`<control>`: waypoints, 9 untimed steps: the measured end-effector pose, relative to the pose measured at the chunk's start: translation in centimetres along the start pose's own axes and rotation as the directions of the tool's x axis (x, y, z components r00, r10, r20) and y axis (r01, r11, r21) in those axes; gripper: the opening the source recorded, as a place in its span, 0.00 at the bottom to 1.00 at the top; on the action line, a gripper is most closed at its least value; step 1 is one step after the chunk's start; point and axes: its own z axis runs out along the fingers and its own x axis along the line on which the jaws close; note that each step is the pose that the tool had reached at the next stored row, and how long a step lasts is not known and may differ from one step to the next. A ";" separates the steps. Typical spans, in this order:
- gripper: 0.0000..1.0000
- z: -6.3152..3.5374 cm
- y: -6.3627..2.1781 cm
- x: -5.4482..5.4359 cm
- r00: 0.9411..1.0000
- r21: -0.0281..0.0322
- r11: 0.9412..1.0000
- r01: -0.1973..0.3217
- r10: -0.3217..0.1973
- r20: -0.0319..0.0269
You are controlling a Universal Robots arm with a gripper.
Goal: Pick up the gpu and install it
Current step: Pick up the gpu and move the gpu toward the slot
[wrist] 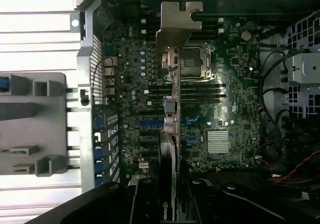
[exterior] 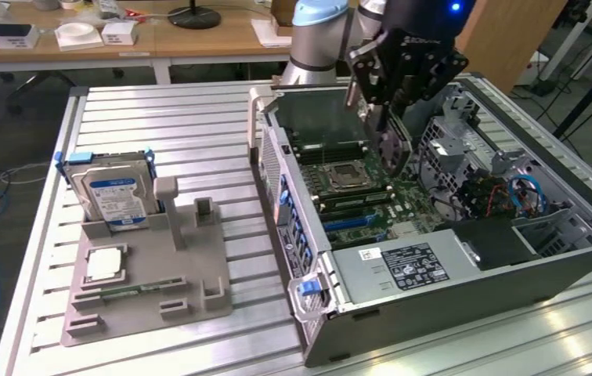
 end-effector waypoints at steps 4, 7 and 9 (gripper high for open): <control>0.26 0.03 0.11 -1.8 1.000 -0.006 1.000 0.000 0.000 0.000; 0.26 0.06 0.19 -3.2 1.000 -0.008 1.000 0.000 0.000 -0.001; 0.26 0.08 0.24 -4.1 1.000 -0.009 1.000 0.000 0.000 -0.001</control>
